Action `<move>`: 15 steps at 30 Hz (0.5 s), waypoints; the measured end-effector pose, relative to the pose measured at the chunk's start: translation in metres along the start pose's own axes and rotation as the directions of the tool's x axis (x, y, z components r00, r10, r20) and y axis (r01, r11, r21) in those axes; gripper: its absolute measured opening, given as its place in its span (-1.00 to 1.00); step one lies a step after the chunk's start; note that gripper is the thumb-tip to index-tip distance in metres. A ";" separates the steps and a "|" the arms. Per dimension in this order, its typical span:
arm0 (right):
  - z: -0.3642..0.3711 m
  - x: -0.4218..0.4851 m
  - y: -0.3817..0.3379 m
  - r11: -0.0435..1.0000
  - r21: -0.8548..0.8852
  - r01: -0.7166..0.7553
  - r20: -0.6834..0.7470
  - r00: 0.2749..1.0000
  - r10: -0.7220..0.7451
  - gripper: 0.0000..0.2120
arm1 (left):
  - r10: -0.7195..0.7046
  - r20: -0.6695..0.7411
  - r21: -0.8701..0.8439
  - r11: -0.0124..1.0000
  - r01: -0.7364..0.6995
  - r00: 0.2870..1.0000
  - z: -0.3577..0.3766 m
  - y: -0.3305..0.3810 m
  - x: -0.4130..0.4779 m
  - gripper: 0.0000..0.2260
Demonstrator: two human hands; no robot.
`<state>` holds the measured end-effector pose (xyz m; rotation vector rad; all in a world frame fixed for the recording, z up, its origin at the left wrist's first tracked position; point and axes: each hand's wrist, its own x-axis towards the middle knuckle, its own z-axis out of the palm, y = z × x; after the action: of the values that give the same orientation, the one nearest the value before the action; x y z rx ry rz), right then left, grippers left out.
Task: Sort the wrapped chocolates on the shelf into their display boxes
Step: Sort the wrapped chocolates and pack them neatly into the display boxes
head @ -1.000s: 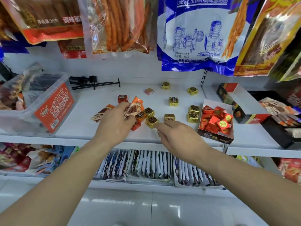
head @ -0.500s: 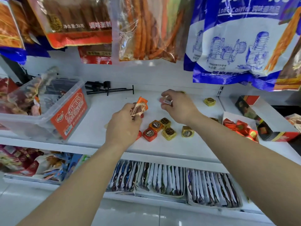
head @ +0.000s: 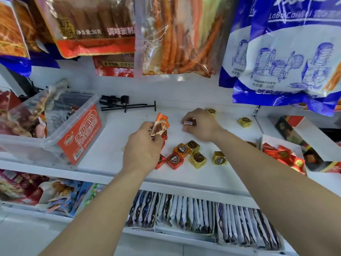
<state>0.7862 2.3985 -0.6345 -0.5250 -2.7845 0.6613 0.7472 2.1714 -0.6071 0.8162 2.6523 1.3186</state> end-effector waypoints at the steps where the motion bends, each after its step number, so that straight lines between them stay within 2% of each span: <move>1: -0.001 -0.002 -0.002 1.000 0.021 0.015 0.005 1.000 -0.015 -0.81 | 0.004 0.002 0.004 1.000 -0.004 1.000 0.000 0.001 -0.001 -0.83; 7: -0.009 -0.017 -0.009 0.999 0.042 -0.007 -0.005 1.000 0.007 -0.80 | 0.050 0.022 0.001 0.999 -0.050 0.999 -0.001 0.010 -0.009 -0.79; 11: -0.032 -0.056 -0.027 0.991 0.136 -0.004 -0.142 0.990 0.023 -0.73 | 0.115 0.041 0.029 0.993 -0.116 0.993 0.001 0.024 -0.016 -0.81; 15: -0.079 -0.141 -0.015 0.995 0.097 -0.009 -0.190 0.981 0.027 -0.71 | 0.240 0.196 -0.011 0.970 -0.243 0.951 0.021 0.055 -0.041 -0.77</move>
<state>0.9338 2.3611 -0.5783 -0.5631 -2.5579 0.7051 0.8120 2.1932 -0.5854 1.2377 2.4719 1.1943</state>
